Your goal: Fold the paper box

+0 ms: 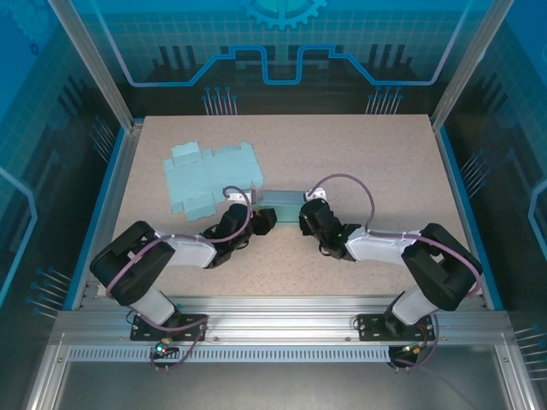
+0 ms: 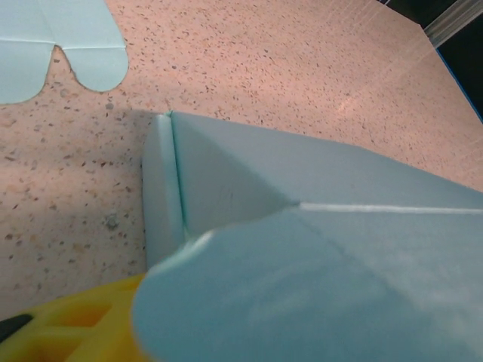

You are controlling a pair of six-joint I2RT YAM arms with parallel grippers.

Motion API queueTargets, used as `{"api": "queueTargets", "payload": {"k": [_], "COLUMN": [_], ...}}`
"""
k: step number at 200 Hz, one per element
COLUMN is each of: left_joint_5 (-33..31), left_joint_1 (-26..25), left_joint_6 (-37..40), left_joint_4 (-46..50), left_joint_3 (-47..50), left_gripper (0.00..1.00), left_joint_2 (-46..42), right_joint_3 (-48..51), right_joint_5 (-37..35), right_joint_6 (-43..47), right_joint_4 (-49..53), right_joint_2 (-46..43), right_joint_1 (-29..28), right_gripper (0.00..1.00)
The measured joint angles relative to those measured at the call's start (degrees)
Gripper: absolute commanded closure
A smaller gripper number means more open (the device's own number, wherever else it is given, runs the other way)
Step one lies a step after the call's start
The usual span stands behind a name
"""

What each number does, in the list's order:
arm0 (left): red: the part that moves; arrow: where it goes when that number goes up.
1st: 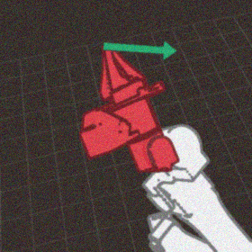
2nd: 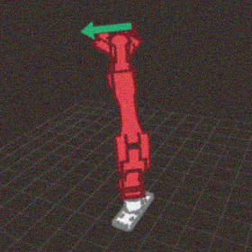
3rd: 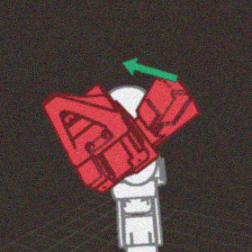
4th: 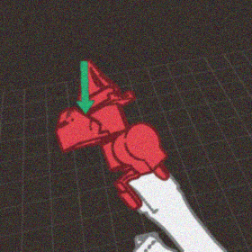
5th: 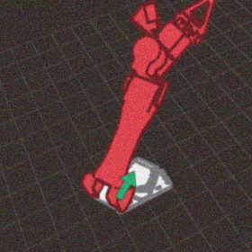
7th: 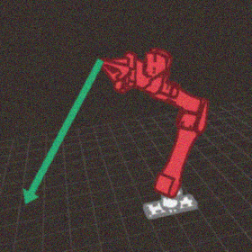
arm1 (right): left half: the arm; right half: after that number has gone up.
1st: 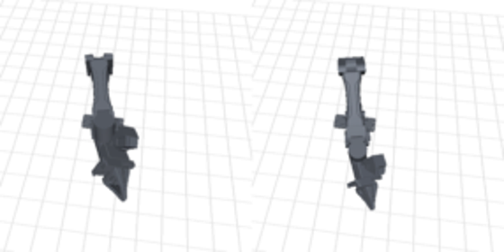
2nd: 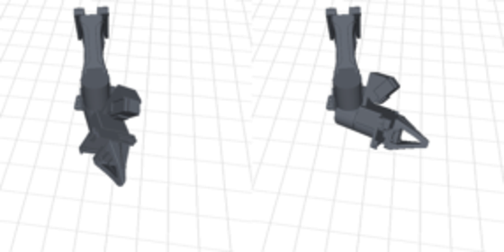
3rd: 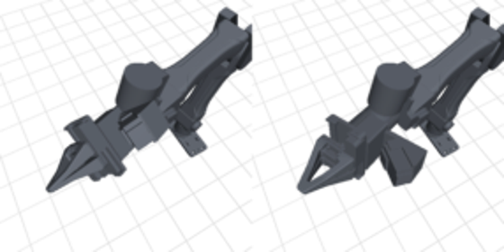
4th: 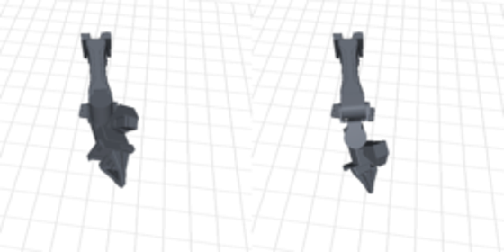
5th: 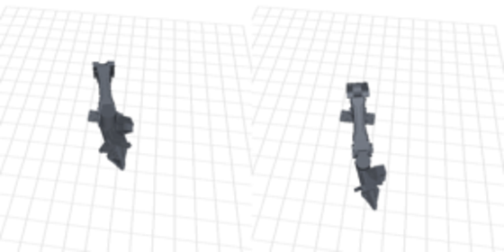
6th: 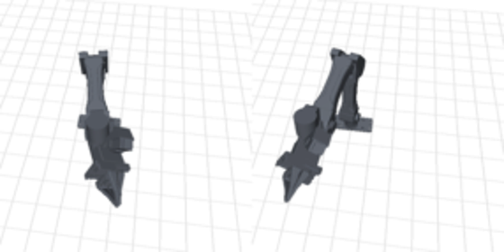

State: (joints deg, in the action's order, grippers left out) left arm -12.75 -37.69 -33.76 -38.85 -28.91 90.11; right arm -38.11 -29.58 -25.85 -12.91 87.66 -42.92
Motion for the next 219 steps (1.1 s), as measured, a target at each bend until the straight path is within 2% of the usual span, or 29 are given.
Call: {"api": "queueTargets", "payload": {"k": [35,55,72,80,81,85,96,113,145,177,219], "left_joint_5": [-0.96,-1.55,-1.79,-1.92,-1.92,-2.08,-2.58,-4.07,-7.02,-9.11,-9.57], "left_joint_1": [-0.79,-1.2,-1.51,-1.6,-1.6,-1.6,-1.64,-1.68,-1.68,-1.11,1.73], "left_joint_6": [-0.87,-1.33,-2.27,-2.49,-2.58,-2.8,-3.5,-3.37,-0.5,4.22,8.92], "left_joint_4": [2.01,4.94,9.11,11.91,12.17,13.79,18.14,26.8,38.1,44.57,50.64], "left_joint_3": [4.04,6.32,7.78,8.07,8.07,8.07,7.69,4.68,-5.66,-17.7,-31.74], "left_gripper": [0.29,0.24,0.15,0.11,0.1,0.07,0.01,0.01,0.01,0.01,0.01], "left_joint_2": [-7.76,-13.53,-19.8,-23.28,-23.58,-25.57,-30.4,-36.28,-37.55,-28.94,-11.32], "right_joint_3": [1.03,1.44,1.46,1.49,1.49,1.49,1.46,1.01,-4.0,-14.6,-29.14], "right_joint_5": [0.0,-0.09,-0.61,-1.11,-1.16,-1.4,-1.51,-1.46,-1.73,-1.62,-1.57], "right_joint_6": [0.0,0.09,-0.04,-0.17,-0.04,0.09,0.39,0.35,-0.66,-1.2,-1.62], "right_joint_4": [0.46,2.01,4.28,5.79,5.95,6.84,9.01,13.42,22.64,31.74,40.83], "right_joint_2": [-3.48,-6.36,-9.27,-11.08,-11.26,-12.37,-15.02,-19.76,-24.7,-22.58,-9.92], "right_joint_1": [-0.63,-1.79,-3.63,-4.76,-4.87,-5.51,-6.58,-7.06,-6.54,-2.12,2.99], "right_gripper": [0.47,0.33,0.17,0.06,0.03,0.0,0.0,0.0,0.0,0.0,0.0]}}
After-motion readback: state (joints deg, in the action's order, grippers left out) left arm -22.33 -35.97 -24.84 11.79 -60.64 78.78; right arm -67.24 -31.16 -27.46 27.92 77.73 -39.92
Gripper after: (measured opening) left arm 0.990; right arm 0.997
